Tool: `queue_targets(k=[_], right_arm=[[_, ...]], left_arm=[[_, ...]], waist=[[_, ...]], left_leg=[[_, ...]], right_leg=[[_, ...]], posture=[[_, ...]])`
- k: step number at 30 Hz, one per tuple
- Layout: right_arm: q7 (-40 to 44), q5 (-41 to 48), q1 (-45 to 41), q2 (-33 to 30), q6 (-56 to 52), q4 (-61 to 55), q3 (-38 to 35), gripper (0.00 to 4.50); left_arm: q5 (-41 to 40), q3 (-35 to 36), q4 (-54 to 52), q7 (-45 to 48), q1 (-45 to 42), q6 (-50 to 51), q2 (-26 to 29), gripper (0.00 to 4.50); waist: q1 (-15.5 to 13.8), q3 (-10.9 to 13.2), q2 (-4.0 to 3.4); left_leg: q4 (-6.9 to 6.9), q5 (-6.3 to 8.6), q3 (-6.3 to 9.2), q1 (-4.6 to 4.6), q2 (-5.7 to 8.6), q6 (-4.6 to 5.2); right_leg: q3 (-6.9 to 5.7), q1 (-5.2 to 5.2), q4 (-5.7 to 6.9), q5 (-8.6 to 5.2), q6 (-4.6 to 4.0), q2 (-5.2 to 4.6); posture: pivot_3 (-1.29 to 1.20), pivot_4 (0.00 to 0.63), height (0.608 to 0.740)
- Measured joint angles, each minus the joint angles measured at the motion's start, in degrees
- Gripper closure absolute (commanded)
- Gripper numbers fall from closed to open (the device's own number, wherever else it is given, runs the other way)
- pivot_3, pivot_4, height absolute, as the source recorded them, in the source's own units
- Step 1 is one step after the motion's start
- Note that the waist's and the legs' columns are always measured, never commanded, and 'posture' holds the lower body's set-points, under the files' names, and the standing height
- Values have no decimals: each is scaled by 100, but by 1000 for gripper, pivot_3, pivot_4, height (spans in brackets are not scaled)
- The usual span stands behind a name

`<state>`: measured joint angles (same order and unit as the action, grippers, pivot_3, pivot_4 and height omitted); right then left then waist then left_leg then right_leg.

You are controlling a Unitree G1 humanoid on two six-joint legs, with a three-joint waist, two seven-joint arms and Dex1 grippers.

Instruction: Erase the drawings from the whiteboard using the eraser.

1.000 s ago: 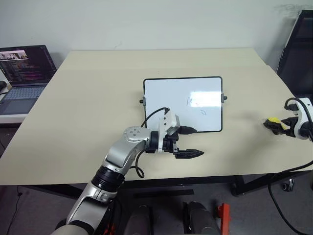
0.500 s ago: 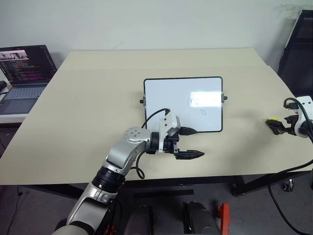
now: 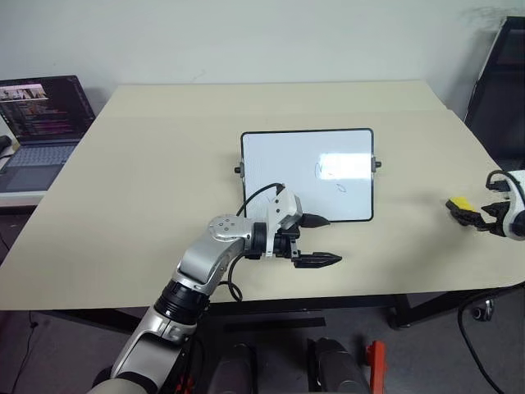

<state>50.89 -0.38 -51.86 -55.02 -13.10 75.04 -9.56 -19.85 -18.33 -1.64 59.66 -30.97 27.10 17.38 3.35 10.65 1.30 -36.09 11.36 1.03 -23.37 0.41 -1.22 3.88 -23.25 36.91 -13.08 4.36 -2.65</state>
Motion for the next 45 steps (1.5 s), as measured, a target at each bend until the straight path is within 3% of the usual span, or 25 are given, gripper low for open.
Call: queue_targets(k=[11,20,45], right_arm=[[218,-3,316,-90,385,-11,-49,231],[279,-75,236,239,90,-11,127,231],[-445,-53,-71,387,-236,-10,137,231]], left_arm=[[-1,-62,0,2,0,0,-3,0],[-2,-101,0,0,3,-1,-2,0],[6,-115,-13,-32,55,-1,9,0]], waist=[[11,0,0],[11,0,0],[3,0,0]], left_leg=[[0,0,-10,9,0,0],[0,0,-9,10,0,0],[0,0,-8,9,0,0]], right_leg=[[10,4,2,0,1,0],[11,4,3,0,1,0],[9,4,2,0,1,0]], posture=[[0,150,740],[0,150,740],[0,150,740]])
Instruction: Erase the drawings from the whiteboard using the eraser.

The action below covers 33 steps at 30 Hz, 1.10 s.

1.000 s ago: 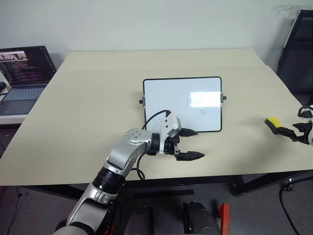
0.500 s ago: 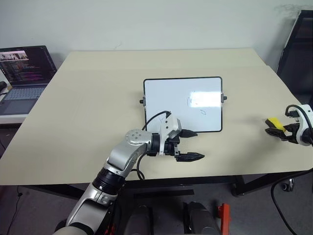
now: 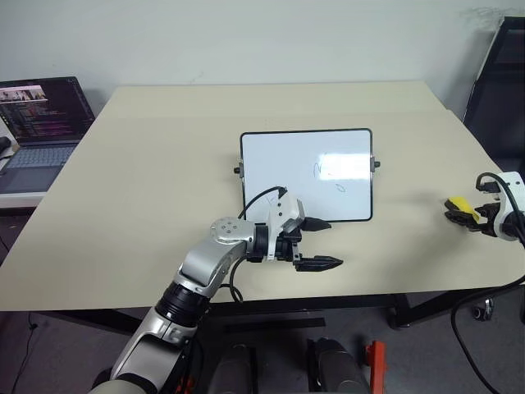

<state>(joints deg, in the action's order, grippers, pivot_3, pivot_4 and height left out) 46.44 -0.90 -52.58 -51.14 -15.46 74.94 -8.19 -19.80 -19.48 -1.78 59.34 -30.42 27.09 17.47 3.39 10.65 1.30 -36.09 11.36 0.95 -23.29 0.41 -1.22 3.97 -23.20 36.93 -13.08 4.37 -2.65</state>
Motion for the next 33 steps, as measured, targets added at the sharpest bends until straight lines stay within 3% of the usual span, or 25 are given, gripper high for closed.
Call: queue_targets(k=[33], right_arm=[[-217,-395,-311,111,-482,26,291,231]], left_arm=[[92,-33,-58,-13,79,0,-32,0]], waist=[[-2,0,0]], left_leg=[[0,0,0,0,0,0]], right_leg=[[0,0,0,0,0,0]], posture=[[0,150,740]])
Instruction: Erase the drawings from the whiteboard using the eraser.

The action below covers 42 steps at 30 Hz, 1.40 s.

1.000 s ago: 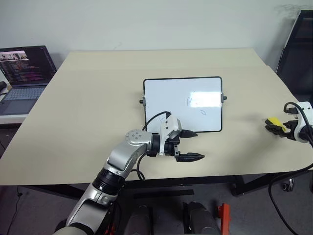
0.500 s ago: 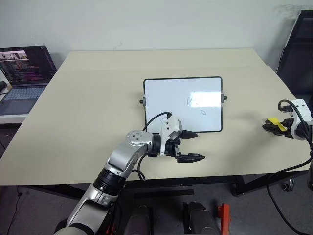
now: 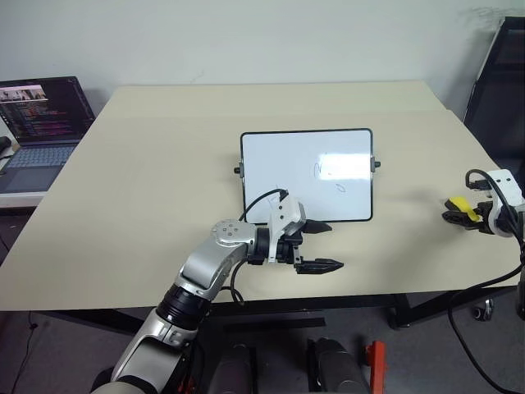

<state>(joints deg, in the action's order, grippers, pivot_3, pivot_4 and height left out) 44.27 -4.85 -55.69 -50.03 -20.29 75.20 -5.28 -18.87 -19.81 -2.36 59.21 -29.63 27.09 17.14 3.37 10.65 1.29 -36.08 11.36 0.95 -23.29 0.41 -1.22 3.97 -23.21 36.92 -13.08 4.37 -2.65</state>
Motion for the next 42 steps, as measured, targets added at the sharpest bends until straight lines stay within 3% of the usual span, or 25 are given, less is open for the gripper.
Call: queue_targets(k=[10,42], right_arm=[[-331,384,59,69,206,0,-478,231],[-423,571,370,82,69,0,-658,231]], left_arm=[[0,0,-7,-5,42,0,8,0],[0,0,-13,-5,43,8,58,0]], waist=[[1,0,0],[2,0,0]], left_leg=[[0,0,0,0,0,0],[0,0,0,0,0,0]], right_leg=[[0,0,0,0,0,0],[1,0,-1,0,0,0]], posture=[[0,150,740],[0,150,740]])
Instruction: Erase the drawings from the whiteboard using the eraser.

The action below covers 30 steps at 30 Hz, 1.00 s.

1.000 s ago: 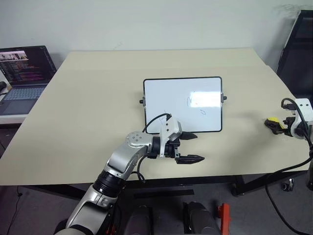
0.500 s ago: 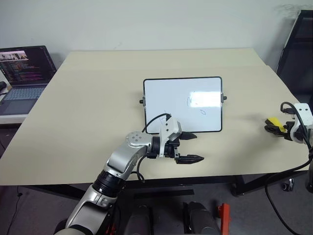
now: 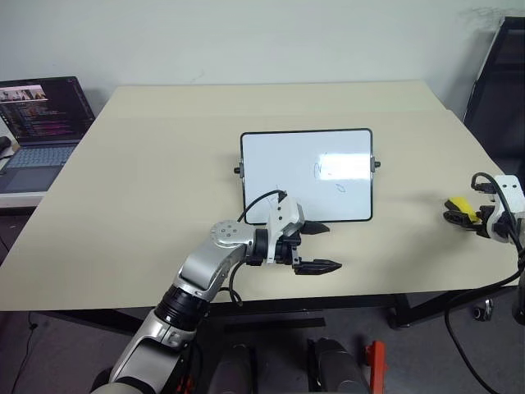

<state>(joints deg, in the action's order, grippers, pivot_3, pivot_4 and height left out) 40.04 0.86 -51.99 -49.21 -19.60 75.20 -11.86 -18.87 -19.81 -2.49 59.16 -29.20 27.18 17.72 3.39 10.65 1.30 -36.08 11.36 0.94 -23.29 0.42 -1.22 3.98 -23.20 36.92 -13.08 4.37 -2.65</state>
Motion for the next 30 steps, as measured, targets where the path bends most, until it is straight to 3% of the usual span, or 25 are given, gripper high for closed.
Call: queue_targets(k=[12,30], right_arm=[[-20,360,327,17,413,-38,-283,231],[386,364,385,55,422,-286,-102,231]], left_arm=[[0,-1,-42,9,11,24,9,0],[0,-1,-42,11,11,25,5,0]], waist=[[4,0,0],[4,0,0]], left_leg=[[0,0,0,0,0,0],[0,0,0,0,0,0]], right_leg=[[0,0,0,0,1,0],[0,0,0,-1,2,0]], posture=[[0,150,740],[0,150,740]])
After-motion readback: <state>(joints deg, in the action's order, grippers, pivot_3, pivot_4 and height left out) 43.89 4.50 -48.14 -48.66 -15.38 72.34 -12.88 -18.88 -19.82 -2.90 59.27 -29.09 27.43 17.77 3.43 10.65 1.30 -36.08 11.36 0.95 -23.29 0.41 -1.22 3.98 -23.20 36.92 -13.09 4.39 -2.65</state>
